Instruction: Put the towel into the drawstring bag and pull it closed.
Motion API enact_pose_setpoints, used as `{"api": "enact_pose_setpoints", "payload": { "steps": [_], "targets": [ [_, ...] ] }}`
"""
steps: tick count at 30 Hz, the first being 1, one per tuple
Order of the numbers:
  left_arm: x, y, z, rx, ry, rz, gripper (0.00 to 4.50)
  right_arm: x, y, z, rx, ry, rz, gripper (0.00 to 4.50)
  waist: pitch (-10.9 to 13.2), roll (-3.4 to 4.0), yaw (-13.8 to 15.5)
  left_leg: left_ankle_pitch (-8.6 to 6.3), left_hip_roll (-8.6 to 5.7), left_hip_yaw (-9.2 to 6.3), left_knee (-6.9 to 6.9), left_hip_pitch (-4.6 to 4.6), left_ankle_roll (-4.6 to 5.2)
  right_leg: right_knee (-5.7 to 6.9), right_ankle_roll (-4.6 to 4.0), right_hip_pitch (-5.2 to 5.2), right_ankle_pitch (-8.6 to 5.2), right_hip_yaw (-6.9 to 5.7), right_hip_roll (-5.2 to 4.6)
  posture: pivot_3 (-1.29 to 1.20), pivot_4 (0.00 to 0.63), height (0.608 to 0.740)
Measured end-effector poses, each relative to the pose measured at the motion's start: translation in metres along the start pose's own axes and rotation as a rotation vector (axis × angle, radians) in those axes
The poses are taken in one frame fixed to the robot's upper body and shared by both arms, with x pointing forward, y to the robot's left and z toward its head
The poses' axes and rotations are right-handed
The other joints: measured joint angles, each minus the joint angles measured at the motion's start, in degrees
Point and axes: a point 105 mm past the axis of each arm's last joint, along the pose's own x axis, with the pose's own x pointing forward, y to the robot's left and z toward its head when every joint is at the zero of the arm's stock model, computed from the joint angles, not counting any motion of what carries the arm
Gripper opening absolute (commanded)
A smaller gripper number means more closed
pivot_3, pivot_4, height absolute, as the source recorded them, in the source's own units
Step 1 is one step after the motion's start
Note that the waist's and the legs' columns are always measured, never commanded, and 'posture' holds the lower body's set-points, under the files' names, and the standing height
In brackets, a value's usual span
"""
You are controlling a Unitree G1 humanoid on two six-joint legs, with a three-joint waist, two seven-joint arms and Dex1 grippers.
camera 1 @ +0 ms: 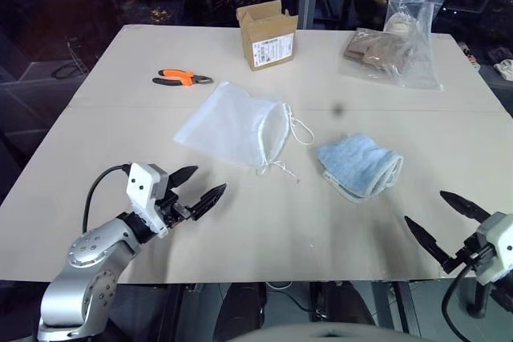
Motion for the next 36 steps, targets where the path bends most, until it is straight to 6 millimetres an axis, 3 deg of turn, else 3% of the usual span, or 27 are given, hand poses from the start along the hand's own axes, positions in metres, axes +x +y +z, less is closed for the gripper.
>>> {"api": "enact_pose_setpoints", "payload": {
  "steps": [2,3,6,8,11,16,19,23,26,28,33,34,36],
  "targets": [
    [0.003,0.0,0.001,0.001,0.002,0.005,4.48,0.0,0.0,0.001,-0.012,-0.002,0.0,4.5,0.0,0.0,0.0,-0.01,0.0,0.01,0.0,0.0,0.0,0.0,0.01,0.0,0.0,0.01,-0.01,0.0,0.15,0.74],
    [0.014,-0.001,0.008,0.01,-0.007,0.007,4.48,-0.001,0.0,0.0,-0.033,0.01,0.006,4.5,0.0,0.05,0.5,-0.01,-0.04,-0.04,0.04,-0.04,0.01,0.0,0.08,0.02,-0.05,-0.04,-0.02,0.0,0.15,0.74],
    [0.048,-0.024,0.058,0.155,-0.11,-0.042,4.48,0.007,0.005,0.016,-0.119,-0.032,0.069,4.5,0.0,0.08,1.3,-0.01,-0.08,-0.01,0.15,-0.03,0.01,0.0,0.12,0.08,-0.05,0.0,0.01,0.0,0.15,0.74],
    [0.053,-0.032,0.066,0.195,-0.11,-0.05,4.48,0.006,0.01,0.021,-0.117,-0.049,0.097,4.5,-0.2,0.18,1.0,0.1,-0.1,0.03,0.14,0.04,0.29,0.0,0.06,0.21,-0.01,0.05,0.04,0.0,0.15,0.74],
    [0.07,-0.032,0.066,0.269,-0.012,-0.013,4.48,0.005,0.016,0.024,-0.099,-0.04,0.145,4.5,-0.1,0.16,1.0,0.09,-0.15,-0.01,0.09,0.0,0.32,-0.02,0.0,0.16,0.02,0.07,0.27,0.0,0.15,0.74],
    [0.099,-0.033,0.082,0.443,0.061,0.076,4.48,0.009,0.019,0.037,-0.121,-0.061,0.168,4.5,-0.1,0.16,1.1,0.09,-0.17,-0.04,0.09,0.0,0.32,-0.03,0.07,0.18,-0.03,0.08,0.34,0.0,0.15,0.74],
    [0.118,-0.03,0.075,0.489,0.114,0.149,4.48,0.008,0.019,0.037,-0.115,-0.054,0.168,4.5,-0.1,0.14,1.1,0.09,-0.21,-0.03,0.1,-0.03,0.32,-0.07,0.08,0.18,-0.03,0.11,0.33,0.0,0.15,0.74],
    [0.141,-0.021,0.051,0.566,0.23,0.258,4.48,0.009,0.022,0.04,-0.119,-0.05,0.167,4.5,-0.1,0.12,1.0,0.09,-0.23,-0.03,0.11,-0.03,0.32,-0.07,0.12,0.17,-0.05,0.16,0.34,0.0,0.15,0.74],
    [0.149,-0.024,0.046,0.578,0.222,0.25,3.66,0.015,0.024,0.042,-0.094,-0.049,0.162,4.5,-0.1,0.07,0.9,0.09,-0.18,-0.04,0.08,-0.06,0.32,-0.07,-0.02,0.12,0.03,0.15,0.36,0.0,0.15,0.74],
    [0.149,-0.024,0.051,0.595,0.182,0.216,2.73,0.019,0.025,0.047,-0.053,-0.058,0.147,4.5,-0.1,0.08,0.9,0.09,-0.15,-0.04,0.06,-0.06,0.32,-0.06,-0.08,0.09,0.06,0.15,0.36,0.0,0.15,0.74],
    [0.14,0.0,0.056,0.579,0.139,0.169,0.8,0.029,0.032,0.058,0.006,-0.097,0.154,4.5,-0.1,0.09,1.0,0.09,-0.15,-0.03,0.06,-0.07,0.32,-0.06,-0.09,0.08,0.07,0.15,0.33,0.0,0.15,0.74],
    [0.137,0.006,0.057,0.553,0.131,0.152,0.19,0.031,0.033,0.061,0.005,-0.108,0.158,4.5,-0.1,0.09,1.0,0.09,-0.14,-0.02,0.08,-0.1,0.32,-0.06,-0.08,0.06,0.07,0.15,0.3,0.0,0.15,0.74],
    [0.131,0.012,0.061,0.433,0.102,0.047,0.04,0.037,0.034,0.068,-0.015,-0.139,0.155,4.5,-0.1,0.07,1.0,0.09,-0.15,0.01,0.12,-0.12,0.32,-0.06,-0.08,0.06,0.07,0.14,0.29,0.0,0.15,0.74]
  ]
}}
